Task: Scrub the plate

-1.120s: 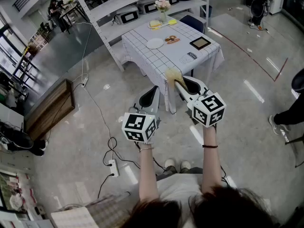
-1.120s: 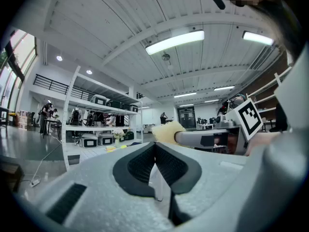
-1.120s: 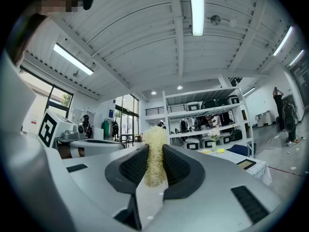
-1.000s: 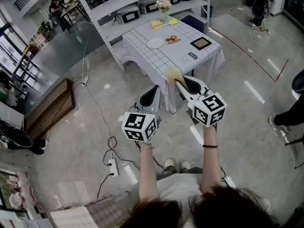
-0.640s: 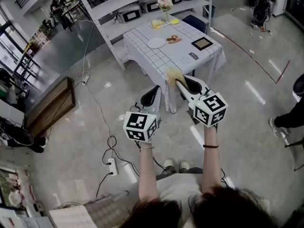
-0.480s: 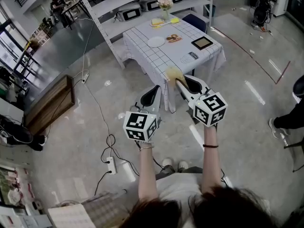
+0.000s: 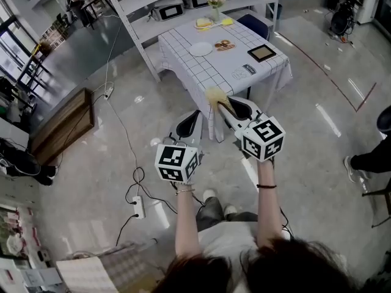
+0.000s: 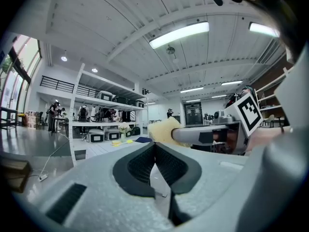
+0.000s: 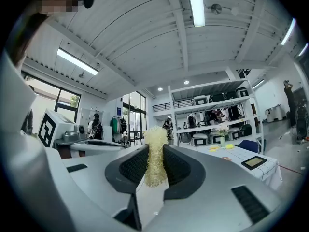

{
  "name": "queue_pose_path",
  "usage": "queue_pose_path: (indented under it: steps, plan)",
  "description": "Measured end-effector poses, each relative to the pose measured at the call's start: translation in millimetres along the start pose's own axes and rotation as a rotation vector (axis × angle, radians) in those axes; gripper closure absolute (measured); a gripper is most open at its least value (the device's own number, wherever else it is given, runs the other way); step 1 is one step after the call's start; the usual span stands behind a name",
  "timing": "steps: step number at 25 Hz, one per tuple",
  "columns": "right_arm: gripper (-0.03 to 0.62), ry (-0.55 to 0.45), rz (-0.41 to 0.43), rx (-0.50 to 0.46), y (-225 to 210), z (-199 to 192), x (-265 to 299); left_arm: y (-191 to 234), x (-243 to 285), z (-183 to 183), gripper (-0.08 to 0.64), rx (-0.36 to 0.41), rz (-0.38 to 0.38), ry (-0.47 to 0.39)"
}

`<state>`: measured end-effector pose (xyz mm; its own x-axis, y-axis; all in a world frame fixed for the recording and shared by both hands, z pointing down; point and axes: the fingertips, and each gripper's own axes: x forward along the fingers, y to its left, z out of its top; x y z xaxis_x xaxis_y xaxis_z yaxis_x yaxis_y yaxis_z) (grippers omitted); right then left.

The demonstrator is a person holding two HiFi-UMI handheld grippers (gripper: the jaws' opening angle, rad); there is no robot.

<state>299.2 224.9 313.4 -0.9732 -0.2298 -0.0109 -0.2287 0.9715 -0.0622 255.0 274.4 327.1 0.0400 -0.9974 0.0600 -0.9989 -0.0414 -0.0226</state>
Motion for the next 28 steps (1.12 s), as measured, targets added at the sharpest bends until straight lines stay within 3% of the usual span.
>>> queue_pose_path:
  steps: [11, 28]
  plan:
    - [0.512, -0.007, -0.009, 0.037, -33.1, -9.7, 51.3, 50.1, 31.1, -5.1, 0.549, -0.005, 0.022, 0.008]
    - [0.512, 0.066, -0.076, 0.075, -80.0, -37.5, 155.2, 146.1, 107.7, -27.1, 0.549, -0.054, -0.066, 0.049]
